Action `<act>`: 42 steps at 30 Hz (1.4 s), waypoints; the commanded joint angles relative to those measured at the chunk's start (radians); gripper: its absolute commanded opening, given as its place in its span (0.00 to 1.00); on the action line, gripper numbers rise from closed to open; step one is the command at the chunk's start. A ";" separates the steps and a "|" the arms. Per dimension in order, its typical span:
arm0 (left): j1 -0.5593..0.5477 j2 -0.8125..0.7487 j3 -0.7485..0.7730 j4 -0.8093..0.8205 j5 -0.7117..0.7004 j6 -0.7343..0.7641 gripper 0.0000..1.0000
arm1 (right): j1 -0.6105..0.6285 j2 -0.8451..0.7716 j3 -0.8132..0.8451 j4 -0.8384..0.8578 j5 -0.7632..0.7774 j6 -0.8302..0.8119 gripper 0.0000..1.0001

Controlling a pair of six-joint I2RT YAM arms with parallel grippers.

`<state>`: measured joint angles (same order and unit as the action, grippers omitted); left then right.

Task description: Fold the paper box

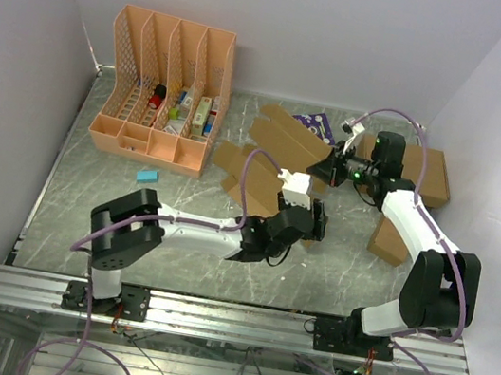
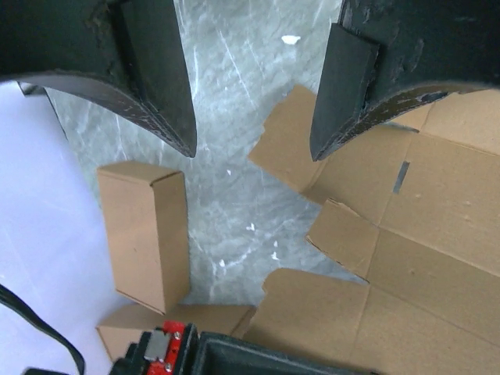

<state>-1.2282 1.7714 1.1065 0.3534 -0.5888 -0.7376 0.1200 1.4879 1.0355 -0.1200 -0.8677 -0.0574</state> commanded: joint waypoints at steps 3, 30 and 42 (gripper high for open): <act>-0.007 0.097 0.150 -0.178 -0.227 -0.078 0.77 | 0.016 -0.016 -0.005 0.022 0.030 0.015 0.00; 0.131 0.116 0.169 -0.250 -0.091 0.021 0.52 | 0.024 -0.012 0.010 -0.007 0.029 -0.026 0.00; 0.179 0.099 0.165 -0.248 -0.102 0.098 0.45 | 0.025 -0.006 0.014 -0.017 0.021 -0.040 0.00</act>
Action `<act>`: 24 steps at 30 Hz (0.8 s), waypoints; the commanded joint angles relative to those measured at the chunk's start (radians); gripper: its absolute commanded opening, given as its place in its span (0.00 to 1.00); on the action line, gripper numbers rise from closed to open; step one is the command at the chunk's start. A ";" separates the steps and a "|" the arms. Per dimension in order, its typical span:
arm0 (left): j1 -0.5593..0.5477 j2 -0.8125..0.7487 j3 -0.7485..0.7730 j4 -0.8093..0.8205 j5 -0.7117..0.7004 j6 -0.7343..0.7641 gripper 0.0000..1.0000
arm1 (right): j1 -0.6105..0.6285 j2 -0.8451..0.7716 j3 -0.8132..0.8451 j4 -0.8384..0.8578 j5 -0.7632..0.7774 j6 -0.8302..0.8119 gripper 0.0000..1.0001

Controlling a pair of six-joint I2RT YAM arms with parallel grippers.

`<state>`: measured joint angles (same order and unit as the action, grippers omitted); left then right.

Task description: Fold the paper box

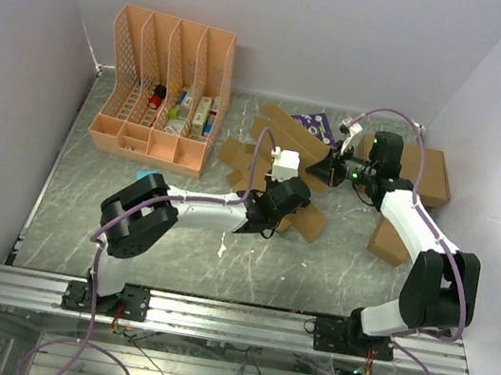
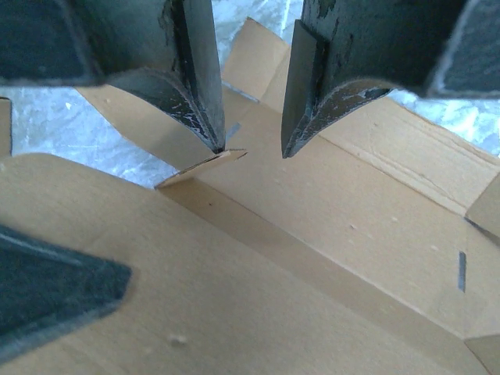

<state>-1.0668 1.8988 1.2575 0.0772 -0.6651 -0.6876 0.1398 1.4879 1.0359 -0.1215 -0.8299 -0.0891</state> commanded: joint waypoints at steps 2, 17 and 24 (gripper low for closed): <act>0.025 -0.020 0.025 0.032 -0.025 0.070 0.45 | 0.005 -0.005 0.014 -0.017 -0.020 -0.009 0.00; 0.059 -0.052 -0.001 0.081 0.093 0.186 0.45 | 0.006 0.004 0.029 -0.047 -0.003 -0.052 0.00; 0.087 -0.387 -0.210 0.025 0.299 0.307 0.52 | 0.001 -0.036 0.032 -0.080 0.029 -0.159 0.00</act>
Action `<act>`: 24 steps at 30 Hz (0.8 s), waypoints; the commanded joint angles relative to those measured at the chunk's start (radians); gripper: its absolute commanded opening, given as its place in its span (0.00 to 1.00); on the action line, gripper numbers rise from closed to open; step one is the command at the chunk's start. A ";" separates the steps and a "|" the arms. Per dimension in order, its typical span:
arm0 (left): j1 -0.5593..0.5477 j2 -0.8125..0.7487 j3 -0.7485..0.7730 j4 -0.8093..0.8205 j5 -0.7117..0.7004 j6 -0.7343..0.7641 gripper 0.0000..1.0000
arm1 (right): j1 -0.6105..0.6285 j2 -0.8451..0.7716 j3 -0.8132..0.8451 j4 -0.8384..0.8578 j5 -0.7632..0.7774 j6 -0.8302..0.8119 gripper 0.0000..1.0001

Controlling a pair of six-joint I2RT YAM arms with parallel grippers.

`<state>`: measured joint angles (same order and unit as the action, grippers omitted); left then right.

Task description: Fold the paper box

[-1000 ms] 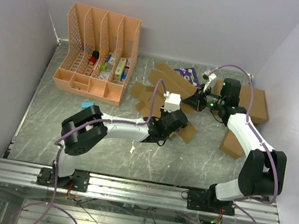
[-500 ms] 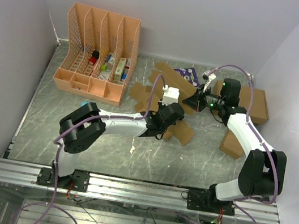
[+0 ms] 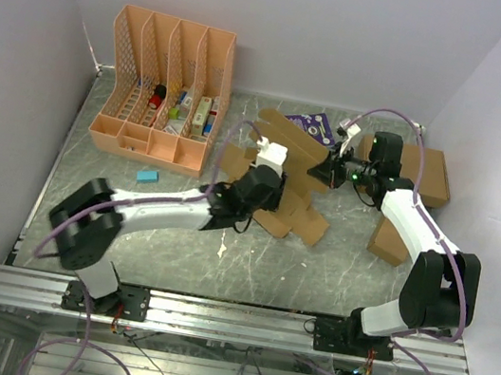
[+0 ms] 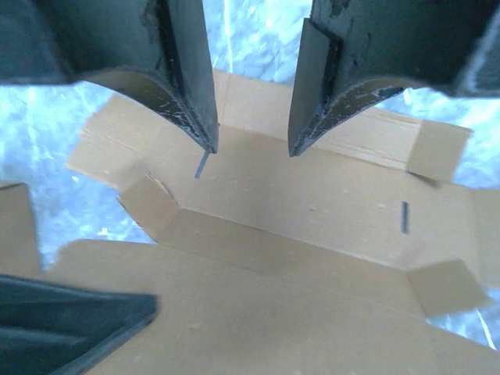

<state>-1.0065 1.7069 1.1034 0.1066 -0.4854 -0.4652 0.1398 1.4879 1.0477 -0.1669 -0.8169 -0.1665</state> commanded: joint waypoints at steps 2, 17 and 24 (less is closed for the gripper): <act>0.048 -0.316 -0.109 -0.060 0.130 0.094 0.59 | -0.001 -0.053 0.017 -0.040 0.013 -0.121 0.00; 0.405 -0.842 -0.586 0.104 0.362 0.146 0.98 | -0.007 -0.126 0.014 -0.189 -0.133 -0.540 0.00; 0.601 -0.741 -0.680 0.265 0.637 0.121 0.96 | -0.006 -0.072 0.135 -0.538 -0.271 -0.822 0.00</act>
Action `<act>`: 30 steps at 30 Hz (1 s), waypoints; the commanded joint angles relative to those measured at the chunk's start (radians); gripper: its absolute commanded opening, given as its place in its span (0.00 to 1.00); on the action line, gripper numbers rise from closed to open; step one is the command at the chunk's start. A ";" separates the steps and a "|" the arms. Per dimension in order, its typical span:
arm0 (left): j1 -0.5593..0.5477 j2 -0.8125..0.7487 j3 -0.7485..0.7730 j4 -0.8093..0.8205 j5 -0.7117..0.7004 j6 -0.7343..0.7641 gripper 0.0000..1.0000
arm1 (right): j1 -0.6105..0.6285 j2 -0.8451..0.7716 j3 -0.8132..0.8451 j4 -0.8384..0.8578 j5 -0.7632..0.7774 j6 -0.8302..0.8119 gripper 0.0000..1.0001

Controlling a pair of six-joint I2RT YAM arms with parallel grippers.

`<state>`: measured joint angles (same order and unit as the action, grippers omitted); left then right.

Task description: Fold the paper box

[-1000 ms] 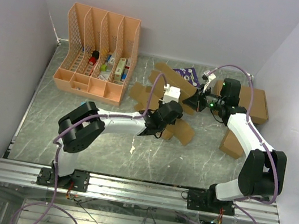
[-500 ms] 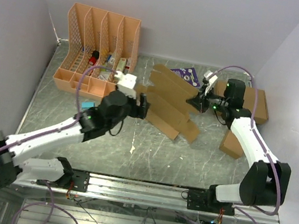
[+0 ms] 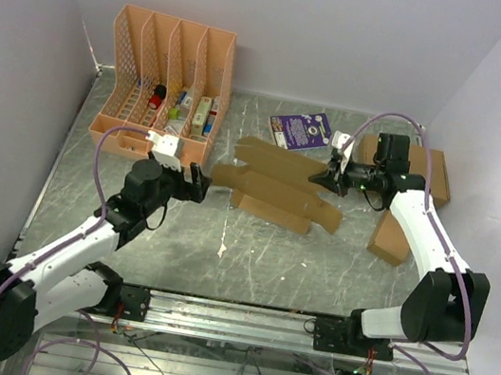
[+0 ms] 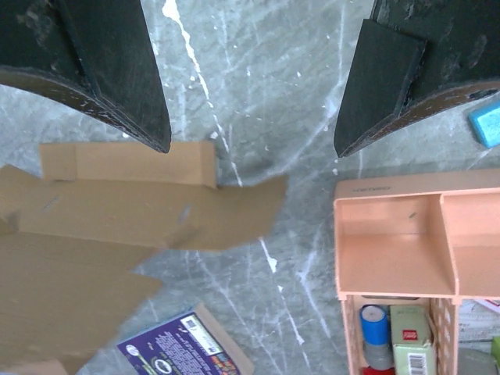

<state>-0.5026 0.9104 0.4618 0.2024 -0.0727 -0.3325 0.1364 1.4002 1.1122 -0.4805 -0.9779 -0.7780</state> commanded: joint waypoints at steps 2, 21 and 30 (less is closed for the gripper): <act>0.126 0.103 -0.082 0.277 0.282 -0.029 0.97 | -0.002 0.023 0.079 -0.261 -0.120 -0.259 0.00; 0.128 0.153 -0.314 0.716 0.345 0.078 0.90 | 0.012 -0.085 -0.195 -0.020 -0.016 -0.462 0.00; 0.129 0.162 -0.236 0.510 0.301 -0.013 0.88 | 0.012 -0.123 -0.181 0.148 0.057 -0.303 0.00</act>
<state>-0.3809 1.0756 0.1814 0.7628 0.2634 -0.3077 0.1455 1.3083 0.9192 -0.4717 -0.9707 -1.1709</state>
